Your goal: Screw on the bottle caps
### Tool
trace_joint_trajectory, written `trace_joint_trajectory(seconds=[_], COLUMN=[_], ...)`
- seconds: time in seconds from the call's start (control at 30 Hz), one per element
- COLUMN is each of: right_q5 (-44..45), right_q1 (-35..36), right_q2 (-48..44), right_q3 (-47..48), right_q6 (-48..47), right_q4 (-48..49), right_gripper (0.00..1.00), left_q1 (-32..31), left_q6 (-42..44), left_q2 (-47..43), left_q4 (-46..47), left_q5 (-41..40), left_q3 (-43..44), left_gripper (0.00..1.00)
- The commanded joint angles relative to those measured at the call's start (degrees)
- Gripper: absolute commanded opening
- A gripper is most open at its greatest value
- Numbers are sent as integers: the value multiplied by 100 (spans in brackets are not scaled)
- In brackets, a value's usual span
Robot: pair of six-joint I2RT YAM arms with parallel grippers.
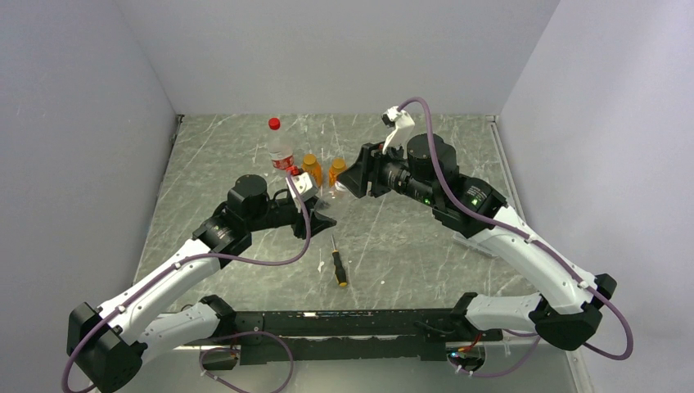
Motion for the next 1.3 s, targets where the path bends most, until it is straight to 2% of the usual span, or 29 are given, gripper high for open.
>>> trace_joint_trajectory(seconds=[0.0, 0.33, 0.53, 1.03, 1.27], right_q5=[100, 254, 139, 257, 142], right_q1=[53, 71, 88, 106, 106], right_q2=[112, 238, 257, 327, 336], right_q3=[294, 339, 303, 286, 245], right_q6=[128, 257, 312, 384, 429], right_q4=[104, -104, -43, -199, -133], right_gripper=[52, 49, 42, 44, 39], left_q1=[19, 19, 19, 19, 19], left_q6=[-42, -3, -19, -26, -53], left_q2=[-50, -156, -161, -204, -218], left_q4=[119, 69, 72, 96, 118], left_q5=[73, 1, 0, -53, -70], left_q3=[255, 224, 224, 196, 181], left_gripper=[0, 0, 0, 0, 0])
